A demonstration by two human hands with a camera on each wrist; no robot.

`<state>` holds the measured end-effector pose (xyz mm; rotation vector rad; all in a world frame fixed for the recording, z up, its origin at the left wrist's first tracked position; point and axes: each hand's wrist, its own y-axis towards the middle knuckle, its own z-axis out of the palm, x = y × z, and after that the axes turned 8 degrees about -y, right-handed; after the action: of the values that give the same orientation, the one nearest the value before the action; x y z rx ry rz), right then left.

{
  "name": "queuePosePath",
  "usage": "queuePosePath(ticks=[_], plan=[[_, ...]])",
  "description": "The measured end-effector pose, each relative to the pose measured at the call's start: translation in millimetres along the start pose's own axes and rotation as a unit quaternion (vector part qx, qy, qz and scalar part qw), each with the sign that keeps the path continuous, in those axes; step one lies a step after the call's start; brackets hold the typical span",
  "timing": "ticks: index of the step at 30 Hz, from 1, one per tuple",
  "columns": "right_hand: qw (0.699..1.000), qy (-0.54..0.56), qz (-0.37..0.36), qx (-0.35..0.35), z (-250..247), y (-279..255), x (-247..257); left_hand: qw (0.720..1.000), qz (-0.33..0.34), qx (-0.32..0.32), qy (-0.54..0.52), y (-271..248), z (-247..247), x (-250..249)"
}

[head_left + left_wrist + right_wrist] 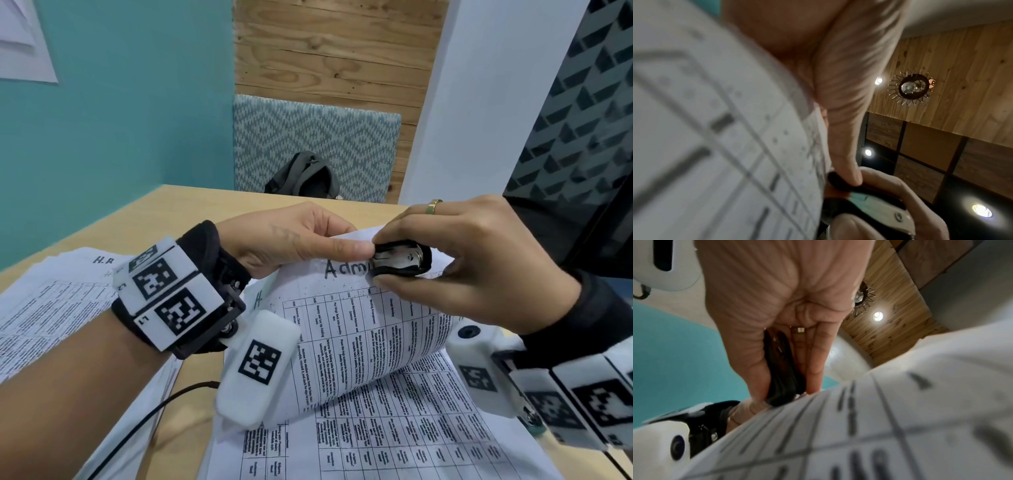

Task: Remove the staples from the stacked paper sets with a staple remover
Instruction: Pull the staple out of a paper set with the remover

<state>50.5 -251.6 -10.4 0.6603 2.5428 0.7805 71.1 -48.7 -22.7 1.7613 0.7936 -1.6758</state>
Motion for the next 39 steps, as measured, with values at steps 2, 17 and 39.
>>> queuePosePath(ticks=[2, 17, 39], plan=[[1.000, 0.014, 0.005, -0.003, 1.1, -0.2, -0.4, 1.000, -0.006, -0.005, 0.002, 0.8, -1.1, 0.8], [0.987, 0.117, 0.085, -0.075, -9.9, -2.0, -3.9, 0.984, 0.108, -0.142, 0.023, 2.1, -1.9, -4.1], [0.890, 0.236, 0.271, 0.282, -53.0, -16.5, -49.5, 0.966, 0.094, -0.175, 0.169, -6.2, -17.4, -12.6]])
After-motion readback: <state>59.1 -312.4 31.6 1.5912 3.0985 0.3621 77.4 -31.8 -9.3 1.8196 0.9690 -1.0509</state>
